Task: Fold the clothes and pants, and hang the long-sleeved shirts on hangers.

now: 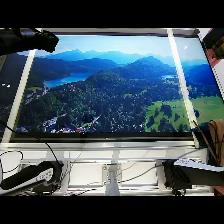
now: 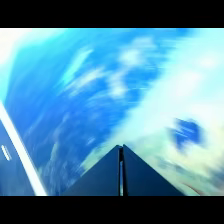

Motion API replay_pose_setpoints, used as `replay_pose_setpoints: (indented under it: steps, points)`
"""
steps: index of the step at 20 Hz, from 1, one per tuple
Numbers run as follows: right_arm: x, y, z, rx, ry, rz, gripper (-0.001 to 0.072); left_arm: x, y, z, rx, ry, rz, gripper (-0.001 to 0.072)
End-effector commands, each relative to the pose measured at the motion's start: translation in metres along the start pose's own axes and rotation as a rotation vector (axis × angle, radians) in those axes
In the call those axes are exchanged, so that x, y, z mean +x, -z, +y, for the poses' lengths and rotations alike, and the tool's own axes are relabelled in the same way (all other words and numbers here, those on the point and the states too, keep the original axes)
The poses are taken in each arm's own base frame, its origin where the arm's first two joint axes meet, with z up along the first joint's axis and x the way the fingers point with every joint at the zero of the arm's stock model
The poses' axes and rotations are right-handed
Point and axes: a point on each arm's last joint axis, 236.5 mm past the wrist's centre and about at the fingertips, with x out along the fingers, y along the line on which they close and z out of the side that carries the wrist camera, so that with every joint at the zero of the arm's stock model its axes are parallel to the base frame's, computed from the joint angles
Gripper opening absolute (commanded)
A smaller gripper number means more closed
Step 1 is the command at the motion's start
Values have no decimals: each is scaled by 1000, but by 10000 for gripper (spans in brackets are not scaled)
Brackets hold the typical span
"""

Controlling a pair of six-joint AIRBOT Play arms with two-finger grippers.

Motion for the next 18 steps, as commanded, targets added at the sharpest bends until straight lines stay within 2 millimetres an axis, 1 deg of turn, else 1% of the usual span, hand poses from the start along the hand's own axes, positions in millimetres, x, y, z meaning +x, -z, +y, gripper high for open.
replay_pose_setpoints:
  steps: [1,2,4,5,6,7,8,9,10,11,12,14,15,16,18]
  points:
    - [44,32,139,-383,-154,109,32,0,0,0,0,-1,-1,468]
    - [49,51,170,-449,-197,155,32,0,0,0,0,-1,-1,468]
    - [55,96,225,-582,-274,250,32,0,0,0,0,-1,-1,468]
    - [58,117,246,-645,-291,289,32,0,0,0,0,-1,-1,468]
    - [60,141,263,-712,-295,336,32,0,0,0,0,-1,-1,468]
    - [62,165,275,-776,-289,385,32,0,0,0,0,-1,-1,468]
    - [64,182,283,-836,-267,413,32,0,0,0,0,-1,-1,468]
    - [68,193,286,-903,-217,423,32,0,0,0,0,-1,-1,468]
    - [72,197,286,-956,-161,418,32,0,0,0,0,-1,-1,468]
    - [76,197,285,-975,-110,398,32,0,0,0,0,-1,-1,468]
    - [81,191,286,-965,-61,364,32,0,0,0,0,-1,-1,468]
    - [89,170,280,-844,36,283,32,0,0,0,0,-1,-1,468]
    - [89,163,277,-811,52,264,33,0,0,0,0,-1,-1,468]
    - [89,161,276,-803,49,263,33,0,0,0,0,-1,-1,468]
    - [90,159,279,-804,40,247,33,0,0,0,0,-1,-1,468]
